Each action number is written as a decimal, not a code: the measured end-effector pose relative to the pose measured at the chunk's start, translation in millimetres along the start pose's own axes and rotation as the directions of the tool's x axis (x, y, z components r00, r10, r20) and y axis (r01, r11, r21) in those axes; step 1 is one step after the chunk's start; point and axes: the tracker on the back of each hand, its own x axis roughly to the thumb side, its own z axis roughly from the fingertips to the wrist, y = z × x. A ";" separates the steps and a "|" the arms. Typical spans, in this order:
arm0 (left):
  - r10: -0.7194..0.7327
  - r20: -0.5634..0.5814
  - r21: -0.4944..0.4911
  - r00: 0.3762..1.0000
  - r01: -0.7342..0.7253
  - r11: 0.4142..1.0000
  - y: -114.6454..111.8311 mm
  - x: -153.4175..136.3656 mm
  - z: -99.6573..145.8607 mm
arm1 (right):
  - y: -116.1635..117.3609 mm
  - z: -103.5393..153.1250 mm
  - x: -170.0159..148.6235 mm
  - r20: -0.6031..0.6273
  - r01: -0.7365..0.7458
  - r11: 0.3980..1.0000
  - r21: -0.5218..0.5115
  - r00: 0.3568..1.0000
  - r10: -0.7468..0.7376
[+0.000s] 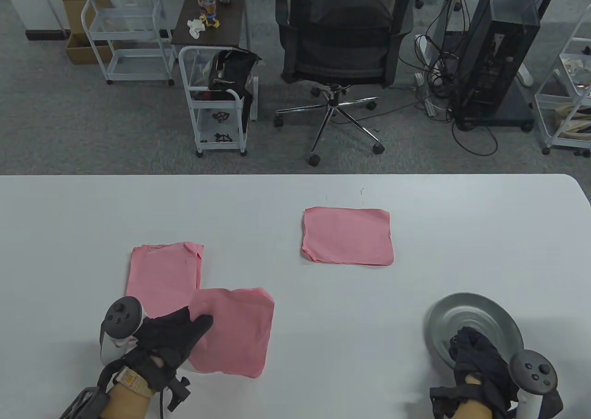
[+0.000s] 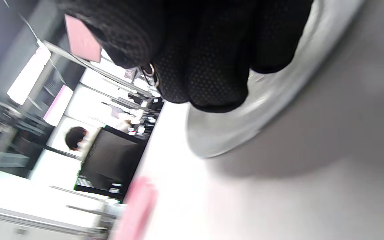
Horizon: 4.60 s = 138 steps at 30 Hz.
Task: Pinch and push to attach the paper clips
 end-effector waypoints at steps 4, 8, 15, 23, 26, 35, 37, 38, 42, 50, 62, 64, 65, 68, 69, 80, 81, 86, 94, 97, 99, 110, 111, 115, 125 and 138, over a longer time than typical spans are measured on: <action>0.061 -0.044 0.009 0.997 -0.060 0.998 -2.4 -4.9 -3.5 | 34.2 13.4 36.0 0.188 0.117 0.977 0.176 0.971 -0.150; 0.112 -0.076 0.028 0.991 -0.110 0.994 -4.3 -8.8 -5.7 | 109.5 46.0 97.9 0.366 0.017 0.938 0.347 0.918 -0.152; 0.044 -0.047 -0.031 0.998 -0.046 0.998 -16.1 -6.8 -9.3 | 244.7 108.8 164.6 0.501 -0.227 0.845 0.484 0.864 -0.055; 0.135 0.032 -0.154 0.990 -0.129 0.980 -23.3 -1.8 -7.0 | 294.5 124.4 153.8 0.582 -0.372 0.846 0.381 0.808 0.093; 0.159 0.028 -0.178 0.987 -0.152 0.972 -29.1 -3.0 -10.6 | 285.7 115.9 152.4 0.512 -0.271 0.846 0.459 0.859 -0.002; 0.062 0.065 -0.240 0.996 -0.045 0.970 -44.3 7.2 -14.7 | 274.2 97.4 144.0 0.407 -0.208 0.834 0.512 0.913 -0.022; 0.063 0.057 -0.234 0.996 -0.048 0.971 -43.9 6.7 -14.7 | 274.7 97.4 144.0 0.406 -0.208 0.826 0.524 0.913 -0.028; 0.063 0.051 -0.229 0.997 -0.050 0.972 -43.6 6.6 -14.7 | 275.0 97.8 144.0 0.402 -0.209 0.823 0.528 0.915 -0.026; 0.067 0.037 -0.226 0.997 -0.057 0.973 -42.5 6.3 -14.4 | 275.4 98.2 144.0 0.403 -0.217 0.814 0.540 0.915 -0.024; 0.065 0.015 -0.227 0.998 -0.060 0.972 -41.4 5.0 -14.4 | 273.5 99.1 145.6 0.410 -0.226 0.818 0.528 0.912 -0.012; 0.075 -0.004 -0.216 0.997 -0.074 0.973 -39.7 2.8 -14.2 | 271.8 97.7 145.6 0.415 -0.208 0.804 0.557 0.908 -0.052; 0.090 -0.010 -0.215 0.996 -0.090 0.972 -38.9 1.5 -14.4 | 271.6 95.8 144.2 0.403 -0.191 0.787 0.587 0.912 -0.078; 0.095 -0.010 -0.213 0.995 -0.095 0.972 -38.5 1.1 -14.5 | 271.9 95.6 143.3 0.397 -0.185 0.788 0.587 0.914 -0.081; 0.097 -0.003 -0.227 0.995 -0.095 0.969 -39.0 1.5 -14.7 | 273.6 95.9 143.0 0.423 -0.227 0.798 0.558 0.905 -0.039; 0.094 0.003 -0.232 0.996 -0.091 0.969 -39.4 2.2 -14.6 | 273.9 95.9 143.1 0.427 -0.237 0.798 0.553 0.904 -0.027; 0.071 0.029 -0.246 0.997 -0.062 0.967 -40.8 3.7 -14.6 | 273.6 91.9 140.4 0.378 -0.208 0.783 0.587 0.925 -0.037; 0.070 0.029 -0.247 0.997 -0.061 0.967 -40.9 3.8 -14.6 | 273.7 91.9 140.4 0.380 -0.212 0.782 0.585 0.925 -0.033; 0.070 0.030 -0.244 0.997 -0.060 0.968 -41.1 2.9 -14.6 | 275.4 92.6 139.2 0.381 -0.231 0.776 0.587 0.924 -0.013; 0.088 0.016 -0.232 0.996 -0.082 0.969 -41.7 2.1 -14.7 | 281.1 95.9 137.8 0.413 -0.296 0.770 0.565 0.909 0.047; 0.096 0.014 -0.228 0.995 -0.090 0.970 -41.6 1.4 -14.7 | 282.5 95.3 136.6 0.409 -0.306 0.754 0.581 0.911 0.054; 0.097 0.013 -0.224 0.995 -0.092 0.970 -41.6 1.5 -14.6 | 283.5 94.9 135.3 0.392 -0.297 0.745 0.597 0.919 0.053; 0.150 -0.077 -0.164 0.986 -0.161 0.973 -35.5 -8.9 -14.2 | 271.7 88.0 130.3 0.401 -0.390 0.661 0.641 0.904 0.145; 0.183 -0.101 -0.136 0.978 -0.196 0.971 -31.9 -12.5 -12.7 | 262.4 84.9 128.3 0.376 -0.338 0.718 0.609 0.920 0.114; 0.357 -0.151 -0.030 0.922 -0.365 0.931 -21.7 -26.2 -10.0 | 248.4 74.4 97.7 0.193 -0.117 0.808 0.578 0.981 0.004; 0.520 -0.240 -0.025 0.820 -0.541 0.841 -36.2 -40.9 -10.1 | 291.9 69.4 42.8 -0.073 0.039 0.490 0.871 0.996 0.051; 0.213 -0.405 -0.104 0.889 -0.276 0.956 -28.6 -32.7 -2.0 | 278.8 60.9 37.0 -0.149 0.144 0.614 0.776 0.988 -0.043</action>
